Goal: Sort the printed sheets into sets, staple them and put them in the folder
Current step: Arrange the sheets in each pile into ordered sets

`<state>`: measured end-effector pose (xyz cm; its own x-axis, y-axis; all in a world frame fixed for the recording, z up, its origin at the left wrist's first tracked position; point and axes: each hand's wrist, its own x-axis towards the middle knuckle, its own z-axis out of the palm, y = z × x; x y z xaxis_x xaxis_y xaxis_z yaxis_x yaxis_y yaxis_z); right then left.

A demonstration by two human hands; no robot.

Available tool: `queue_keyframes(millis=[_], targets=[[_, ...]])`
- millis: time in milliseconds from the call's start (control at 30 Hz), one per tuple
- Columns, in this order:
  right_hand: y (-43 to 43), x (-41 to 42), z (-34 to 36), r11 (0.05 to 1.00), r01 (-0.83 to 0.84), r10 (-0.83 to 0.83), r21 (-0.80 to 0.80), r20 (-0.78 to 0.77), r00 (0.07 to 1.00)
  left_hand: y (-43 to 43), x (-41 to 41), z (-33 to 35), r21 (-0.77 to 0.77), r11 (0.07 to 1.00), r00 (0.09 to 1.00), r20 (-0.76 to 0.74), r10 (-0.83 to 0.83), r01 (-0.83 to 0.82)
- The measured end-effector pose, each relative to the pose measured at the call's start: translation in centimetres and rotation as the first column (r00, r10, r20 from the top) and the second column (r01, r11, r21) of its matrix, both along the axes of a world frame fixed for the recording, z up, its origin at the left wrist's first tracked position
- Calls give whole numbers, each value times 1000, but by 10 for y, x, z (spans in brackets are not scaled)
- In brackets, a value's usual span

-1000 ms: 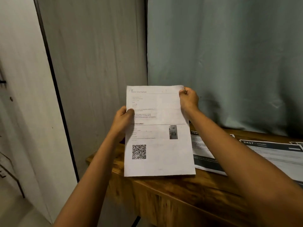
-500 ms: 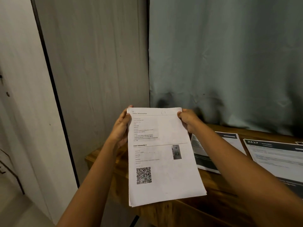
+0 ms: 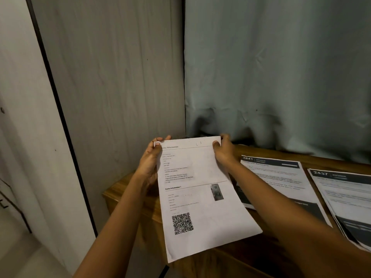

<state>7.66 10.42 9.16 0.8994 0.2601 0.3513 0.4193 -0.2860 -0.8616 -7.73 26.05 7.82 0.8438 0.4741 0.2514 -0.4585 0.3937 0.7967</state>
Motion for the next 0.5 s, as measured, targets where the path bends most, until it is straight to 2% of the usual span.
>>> queue_keyframes(millis=[67, 100, 167, 233, 300, 400, 500], targets=[[2, -8, -7, 985, 93, -40, -144, 332, 942, 0, 2, -2, 12, 1000, 1000, -7, 18, -18], [4, -11, -11, 979, 77, 20, -190, 465, 885, 0, 4, -3, 11, 1000, 1000, -10, 29, -29], [8, -19, -15, 953, 6, 188, -302, 609, 771, -1, 3, -3, 6, 999, 999, -4, 45, -45], [13, -24, -18, 908, 24, 289, -418, 668, 685, -2, 3, -3, 2, 999, 999, -13, 44, -44], [15, -24, -18, 883, 38, 332, -468, 680, 653, -2, 3, -4, 10, 999, 998, -32, 50, -50], [14, -18, -13, 894, 25, 315, -447, 667, 675, 0, 4, -6, 13, 998, 997, -48, 64, -63], [8, -2, -9, 907, 45, 245, -419, 611, 753, 4, 3, -5, -21, 999, 998, -38, 40, -41]])
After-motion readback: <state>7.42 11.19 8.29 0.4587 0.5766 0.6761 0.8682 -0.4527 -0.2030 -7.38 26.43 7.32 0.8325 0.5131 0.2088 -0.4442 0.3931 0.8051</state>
